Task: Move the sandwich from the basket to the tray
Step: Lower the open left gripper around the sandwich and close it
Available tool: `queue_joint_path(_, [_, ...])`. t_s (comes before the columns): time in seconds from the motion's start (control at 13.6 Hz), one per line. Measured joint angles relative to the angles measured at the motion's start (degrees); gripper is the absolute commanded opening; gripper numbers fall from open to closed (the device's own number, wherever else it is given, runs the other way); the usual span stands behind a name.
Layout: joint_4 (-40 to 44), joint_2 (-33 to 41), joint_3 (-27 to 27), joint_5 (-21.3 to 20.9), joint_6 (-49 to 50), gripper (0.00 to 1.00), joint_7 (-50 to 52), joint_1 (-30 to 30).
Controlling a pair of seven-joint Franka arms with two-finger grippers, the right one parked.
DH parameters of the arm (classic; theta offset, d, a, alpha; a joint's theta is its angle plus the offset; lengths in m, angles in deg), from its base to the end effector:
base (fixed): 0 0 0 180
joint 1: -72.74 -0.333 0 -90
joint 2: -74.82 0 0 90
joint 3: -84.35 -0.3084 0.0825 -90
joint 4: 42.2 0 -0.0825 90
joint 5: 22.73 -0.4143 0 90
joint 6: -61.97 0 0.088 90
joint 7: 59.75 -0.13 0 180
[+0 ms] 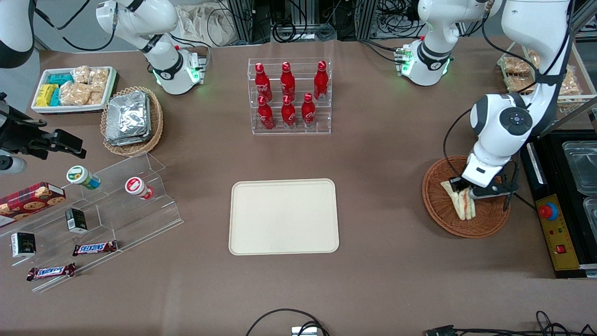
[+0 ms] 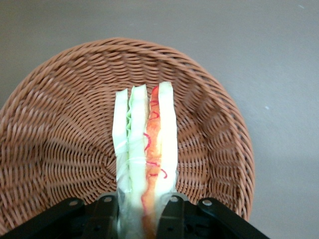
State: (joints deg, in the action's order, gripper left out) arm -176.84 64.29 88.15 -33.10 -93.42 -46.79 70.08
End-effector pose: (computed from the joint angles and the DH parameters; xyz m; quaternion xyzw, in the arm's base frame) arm 0.5510 -0.0164 0.2159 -0.9949 -0.0252 -0.0934 0.0276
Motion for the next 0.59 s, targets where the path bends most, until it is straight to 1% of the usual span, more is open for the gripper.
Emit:
queue_joint_path(0.15, [0.18, 0.26, 0.89, 0.00, 0.66, 0.18, -4.28, 0.00])
queue_joint_path(0.22, [0.80, 0.43, 1.55, 0.00, 2.30, 0.18, -5.50, 0.00])
queue_joint_path(0.37, [5.00, 0.78, 4.01, 0.00, 10.38, 0.17, -6.32, 0.00])
queue_joint_path(0.59, [16.00, 1.17, 9.21, 0.15, 26.04, 0.16, -6.30, 0.07])
